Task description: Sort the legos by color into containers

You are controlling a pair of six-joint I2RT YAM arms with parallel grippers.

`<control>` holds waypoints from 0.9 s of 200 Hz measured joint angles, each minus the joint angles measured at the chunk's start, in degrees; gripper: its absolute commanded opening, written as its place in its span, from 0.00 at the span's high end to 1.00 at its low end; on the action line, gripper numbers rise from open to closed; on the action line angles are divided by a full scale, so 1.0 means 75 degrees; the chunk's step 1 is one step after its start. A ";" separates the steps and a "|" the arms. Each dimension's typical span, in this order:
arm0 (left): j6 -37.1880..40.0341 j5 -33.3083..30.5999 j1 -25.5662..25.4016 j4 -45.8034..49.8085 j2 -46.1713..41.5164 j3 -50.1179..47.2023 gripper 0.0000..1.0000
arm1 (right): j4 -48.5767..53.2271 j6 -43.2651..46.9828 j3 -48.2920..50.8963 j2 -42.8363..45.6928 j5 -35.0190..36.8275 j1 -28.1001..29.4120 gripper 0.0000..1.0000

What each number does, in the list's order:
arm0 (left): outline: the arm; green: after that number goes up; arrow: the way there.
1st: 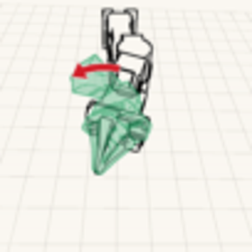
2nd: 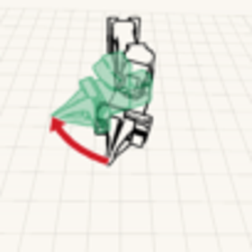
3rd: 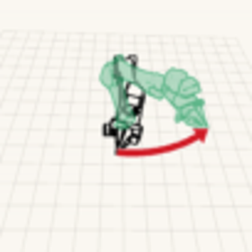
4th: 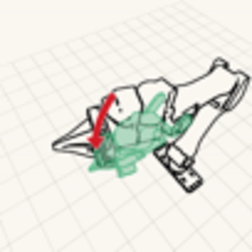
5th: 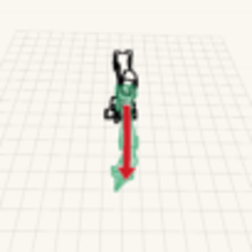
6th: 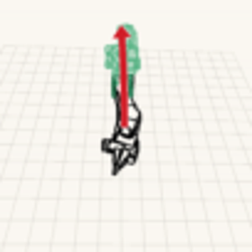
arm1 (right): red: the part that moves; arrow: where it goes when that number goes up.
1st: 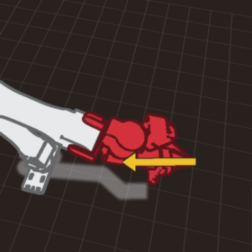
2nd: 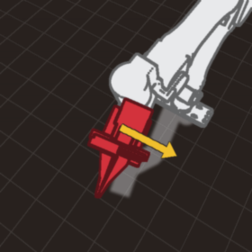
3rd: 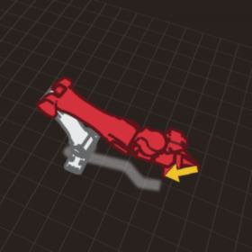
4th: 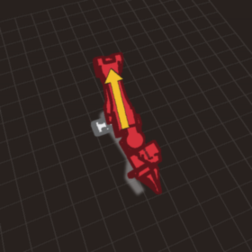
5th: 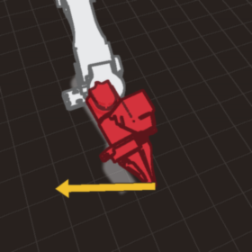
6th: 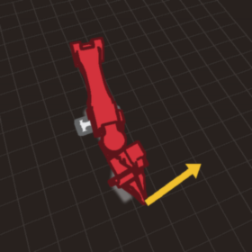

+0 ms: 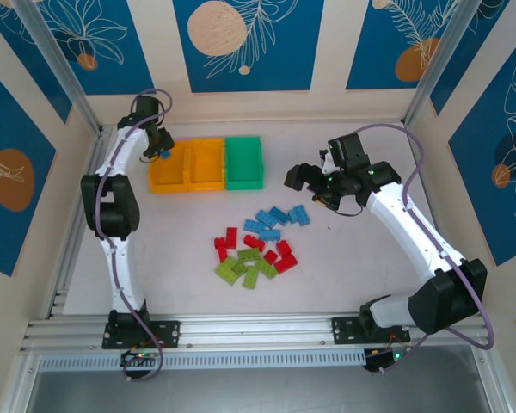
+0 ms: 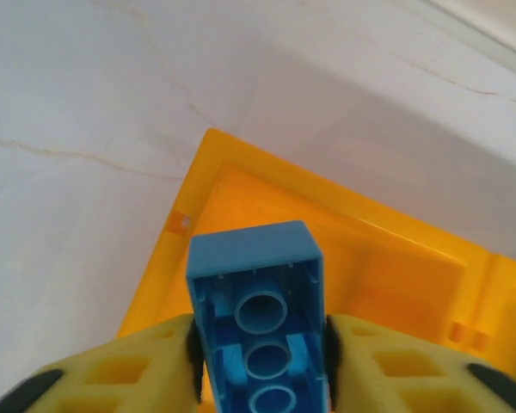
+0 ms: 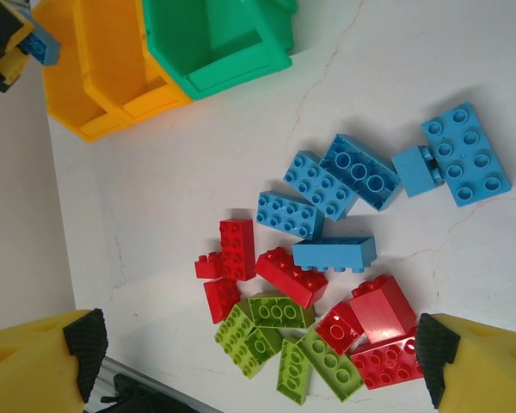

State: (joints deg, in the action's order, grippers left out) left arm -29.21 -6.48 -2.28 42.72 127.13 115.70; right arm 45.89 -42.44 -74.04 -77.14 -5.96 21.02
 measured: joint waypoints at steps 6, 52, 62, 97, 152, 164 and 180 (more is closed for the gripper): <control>0.0061 0.0006 0.0000 0.0055 0.0032 0.0020 0.46 | 0.0000 0.0000 0.0000 0.0000 0.0000 0.0003 0.05; 0.0149 0.0137 -0.0003 0.0265 -0.0312 0.0055 0.45 | 0.0000 0.0000 0.0000 -0.0006 0.0114 0.0119 0.06; 0.0149 0.0239 -0.0012 0.0195 -0.0597 -0.0117 0.45 | 0.0038 -0.0009 -0.0038 -0.0055 0.0224 0.0265 0.10; 0.0254 0.0781 -0.0204 -0.0003 -0.2879 -0.1620 0.46 | 0.0388 -0.0216 -0.0828 -0.0944 0.0629 0.1274 0.22; 0.2369 0.2066 -0.1221 -0.0309 -0.7140 -0.3809 0.37 | 0.0927 -0.0568 -0.2614 -0.3768 0.0641 0.2824 0.43; 0.2847 0.2212 -0.1195 -0.0460 -0.7778 -0.4508 0.35 | 0.1064 -0.0565 -0.2952 -0.4398 0.0589 0.2958 0.48; 0.3468 0.2334 -0.1198 -0.0624 -0.8393 -0.5476 0.30 | 0.1311 -0.0455 -0.3442 -0.5208 0.0536 0.3080 0.49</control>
State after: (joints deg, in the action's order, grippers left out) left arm -3.20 11.03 -11.27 38.04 64.18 74.63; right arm 55.72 -45.84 -99.85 -116.20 -1.93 44.12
